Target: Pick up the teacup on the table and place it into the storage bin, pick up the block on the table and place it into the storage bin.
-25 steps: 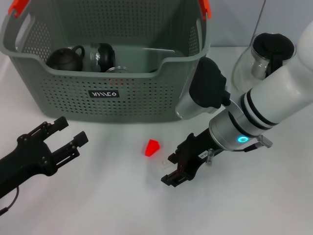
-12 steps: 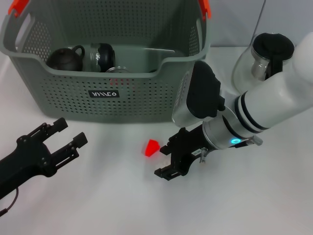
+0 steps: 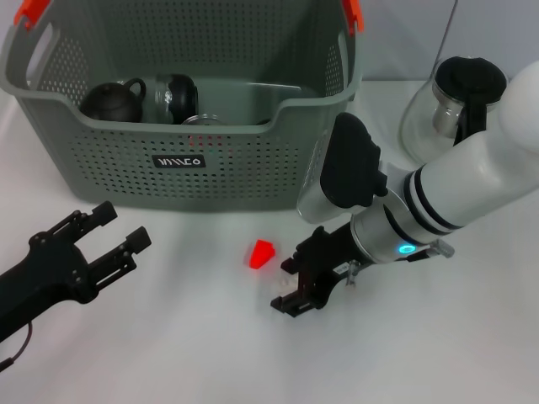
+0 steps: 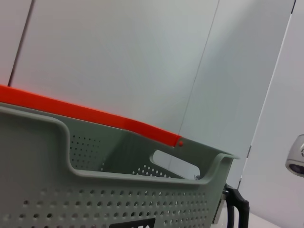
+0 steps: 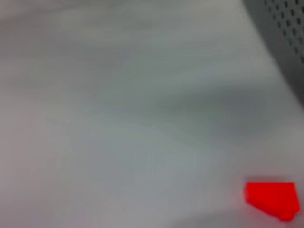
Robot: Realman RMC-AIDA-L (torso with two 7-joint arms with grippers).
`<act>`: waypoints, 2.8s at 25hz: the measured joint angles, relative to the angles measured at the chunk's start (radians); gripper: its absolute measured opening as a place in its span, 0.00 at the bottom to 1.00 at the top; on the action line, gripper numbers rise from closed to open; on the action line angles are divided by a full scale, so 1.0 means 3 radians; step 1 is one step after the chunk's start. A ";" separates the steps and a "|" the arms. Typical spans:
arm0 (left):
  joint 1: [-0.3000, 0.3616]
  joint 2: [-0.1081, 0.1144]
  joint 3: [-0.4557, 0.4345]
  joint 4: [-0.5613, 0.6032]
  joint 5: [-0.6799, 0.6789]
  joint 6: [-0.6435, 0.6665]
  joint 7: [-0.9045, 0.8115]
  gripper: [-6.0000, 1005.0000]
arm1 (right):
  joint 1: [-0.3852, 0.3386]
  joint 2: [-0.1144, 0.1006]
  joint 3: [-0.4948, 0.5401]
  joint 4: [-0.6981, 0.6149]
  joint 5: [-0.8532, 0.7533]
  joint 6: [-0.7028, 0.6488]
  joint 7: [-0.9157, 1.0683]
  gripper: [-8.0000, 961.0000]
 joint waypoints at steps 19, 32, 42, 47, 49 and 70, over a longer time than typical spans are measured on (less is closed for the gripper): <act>0.0011 0.0000 0.0002 -0.0005 -0.0001 0.0000 0.0000 0.75 | -0.0015 -0.0009 0.0008 -0.0089 -0.0092 -0.0129 0.0307 0.67; -0.0013 0.0000 0.0001 -0.0005 -0.0003 0.0000 0.0000 0.75 | -0.0016 -0.0006 -0.0101 -0.0083 -0.0092 -0.0016 0.0360 0.45; -0.0010 0.0000 0.0000 -0.0005 0.0000 0.0001 0.0000 0.75 | -0.0003 0.0001 -0.0152 -0.0082 -0.0087 0.0014 0.0406 0.43; -0.0008 0.0000 0.0000 -0.0005 0.0000 0.0001 0.0000 0.75 | 0.0002 -0.0003 -0.0190 -0.0083 -0.0090 0.0000 0.0424 0.41; -0.0008 0.0000 0.0000 -0.0005 0.0000 0.0001 0.0000 0.75 | 0.0005 -0.0008 -0.0191 -0.0084 -0.0090 -0.0006 0.0432 0.37; 0.0008 0.0000 0.0000 -0.0005 -0.0016 0.0001 0.0000 0.75 | -0.0488 -0.0047 0.1470 -0.1425 0.0426 -0.1365 0.0024 0.21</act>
